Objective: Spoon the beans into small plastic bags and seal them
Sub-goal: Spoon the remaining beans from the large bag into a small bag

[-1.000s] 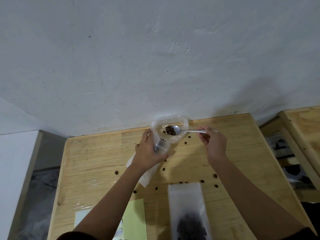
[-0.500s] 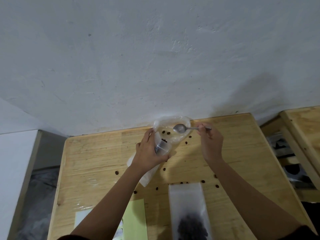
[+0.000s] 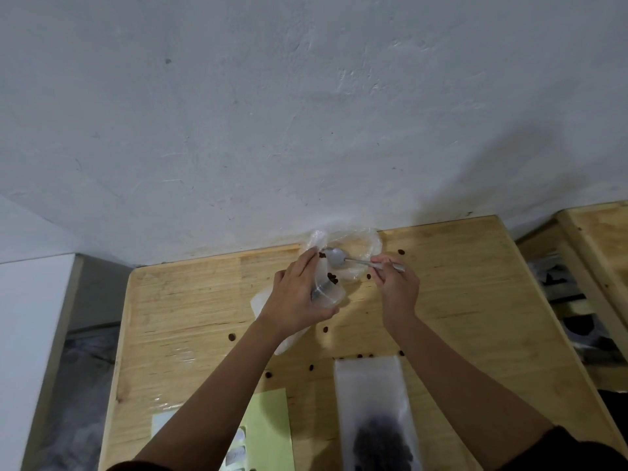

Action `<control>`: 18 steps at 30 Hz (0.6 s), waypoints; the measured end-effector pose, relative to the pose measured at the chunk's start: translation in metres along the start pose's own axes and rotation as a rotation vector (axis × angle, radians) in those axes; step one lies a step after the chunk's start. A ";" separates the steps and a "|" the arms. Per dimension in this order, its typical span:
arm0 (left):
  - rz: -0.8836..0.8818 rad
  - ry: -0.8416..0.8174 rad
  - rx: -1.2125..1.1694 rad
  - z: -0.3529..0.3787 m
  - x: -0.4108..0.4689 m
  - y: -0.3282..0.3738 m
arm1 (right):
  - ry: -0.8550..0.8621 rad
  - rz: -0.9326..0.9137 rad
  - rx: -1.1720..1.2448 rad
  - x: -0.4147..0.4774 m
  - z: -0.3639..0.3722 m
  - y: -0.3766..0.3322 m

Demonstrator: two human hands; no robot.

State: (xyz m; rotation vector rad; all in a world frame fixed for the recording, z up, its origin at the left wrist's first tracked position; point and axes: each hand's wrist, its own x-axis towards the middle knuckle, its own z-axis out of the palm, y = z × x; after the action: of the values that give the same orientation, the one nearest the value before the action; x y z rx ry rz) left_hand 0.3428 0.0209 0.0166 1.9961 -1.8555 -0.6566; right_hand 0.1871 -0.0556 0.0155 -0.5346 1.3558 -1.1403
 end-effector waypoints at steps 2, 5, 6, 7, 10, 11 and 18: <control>0.021 -0.001 0.002 0.000 0.000 0.002 | -0.029 0.039 0.004 -0.001 0.001 0.000; 0.043 -0.002 0.004 0.000 -0.001 0.004 | -0.068 0.074 0.001 -0.001 0.004 -0.001; 0.049 -0.007 0.001 0.000 -0.001 0.004 | -0.066 0.090 0.003 -0.001 0.005 -0.001; 0.053 -0.012 -0.004 0.000 -0.002 0.005 | -0.061 0.111 0.005 0.000 0.006 -0.001; 0.049 -0.011 -0.017 -0.001 -0.002 0.006 | -0.048 0.192 0.031 0.003 0.005 -0.003; 0.044 -0.002 -0.015 -0.001 -0.002 0.006 | -0.042 0.216 0.048 0.003 0.005 -0.004; -0.100 0.048 -0.038 -0.002 -0.002 -0.007 | -0.007 0.229 0.086 0.004 0.005 -0.011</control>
State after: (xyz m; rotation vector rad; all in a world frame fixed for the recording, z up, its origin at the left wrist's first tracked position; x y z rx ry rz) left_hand 0.3494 0.0232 0.0150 2.0731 -1.7126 -0.6607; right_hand 0.1870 -0.0651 0.0241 -0.3124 1.3184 -1.0029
